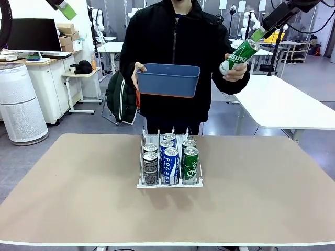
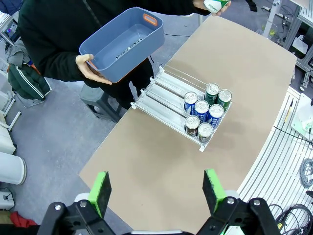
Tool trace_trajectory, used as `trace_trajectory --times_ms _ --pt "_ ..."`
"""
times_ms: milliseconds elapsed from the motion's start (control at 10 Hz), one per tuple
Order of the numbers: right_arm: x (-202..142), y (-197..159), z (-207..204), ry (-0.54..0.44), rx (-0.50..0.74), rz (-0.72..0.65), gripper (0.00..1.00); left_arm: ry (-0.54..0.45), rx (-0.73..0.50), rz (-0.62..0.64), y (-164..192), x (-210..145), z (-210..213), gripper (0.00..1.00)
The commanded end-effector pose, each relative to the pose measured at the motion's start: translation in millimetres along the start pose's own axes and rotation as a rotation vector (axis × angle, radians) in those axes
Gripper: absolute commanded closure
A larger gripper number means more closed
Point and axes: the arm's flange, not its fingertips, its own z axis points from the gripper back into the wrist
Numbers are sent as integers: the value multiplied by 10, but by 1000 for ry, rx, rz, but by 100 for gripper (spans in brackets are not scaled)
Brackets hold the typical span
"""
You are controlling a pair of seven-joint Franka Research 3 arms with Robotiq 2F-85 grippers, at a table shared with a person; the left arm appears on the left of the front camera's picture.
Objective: Fill the beverage cans into the dispenser.
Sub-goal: Pick up the Sprite handed by the human.
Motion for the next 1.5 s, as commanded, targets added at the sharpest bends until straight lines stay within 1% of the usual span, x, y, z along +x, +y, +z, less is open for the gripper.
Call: trace_trajectory --times_ms 0,100,300,700,1000,1400 --pt "-5 -47 -88 9 -23 1 0 -5 4 2 19 -3 -7 0" --pt "10 -67 -136 -1 -13 -4 0 -5 4 2 19 -3 -7 0" --pt "14 -115 -178 14 20 -5 0 -5 4 2 19 -3 -7 0" --pt "56 -179 -304 6 59 -7 0 -5 4 2 19 -3 -7 0" --pt "66 -233 -400 -28 103 -17 0 -5 4 2 19 -3 -7 0" --pt "70 -267 -445 -14 116 -28 0 -5 4 2 19 -3 -7 0"
